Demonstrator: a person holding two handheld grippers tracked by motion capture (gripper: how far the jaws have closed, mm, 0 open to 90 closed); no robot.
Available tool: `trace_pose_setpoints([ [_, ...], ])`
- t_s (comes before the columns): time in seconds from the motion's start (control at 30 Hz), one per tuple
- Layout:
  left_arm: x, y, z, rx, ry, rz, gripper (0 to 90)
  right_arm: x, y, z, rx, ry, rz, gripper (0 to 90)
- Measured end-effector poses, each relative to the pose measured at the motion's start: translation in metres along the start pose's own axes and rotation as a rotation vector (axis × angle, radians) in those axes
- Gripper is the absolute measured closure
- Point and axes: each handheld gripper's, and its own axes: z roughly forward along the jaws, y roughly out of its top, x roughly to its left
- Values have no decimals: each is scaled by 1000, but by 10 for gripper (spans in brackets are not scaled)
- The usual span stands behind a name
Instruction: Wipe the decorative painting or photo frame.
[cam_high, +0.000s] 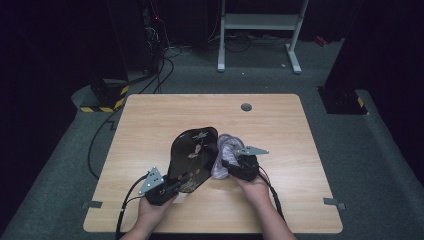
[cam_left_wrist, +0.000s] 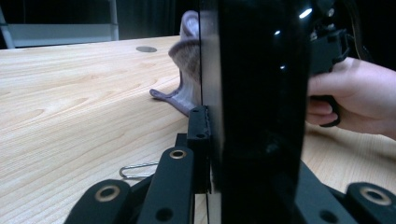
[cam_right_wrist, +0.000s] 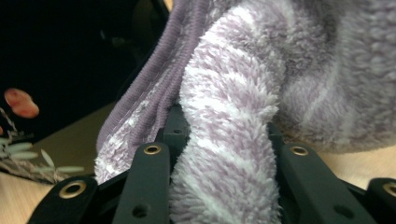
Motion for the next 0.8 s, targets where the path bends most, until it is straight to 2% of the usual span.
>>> trace_pose_setpoints([
  [0.03,0,0,0,0,0,0,792,0,0,0,0,0,0,668],
  [0.17,0,0,0,0,0,2,793,1,-13,8,75,7,2,672],
  [0.23,1,0,0,0,-2,1,794,1,-15,8,87,18,11,673],
  [0.43,0,0,0,3,2,1,794,4,-17,5,77,9,5,672],
  [0.53,0,0,0,4,2,0,794,5,-13,0,33,-6,-5,672],
  [0.63,0,0,0,3,-3,-2,795,5,-3,-12,-55,-8,-9,672],
  [0.73,0,0,0,3,-10,-3,798,9,9,-25,-143,22,-13,671],
  [0.8,0,0,0,2,-10,0,798,15,15,-31,-167,17,-45,669],
])
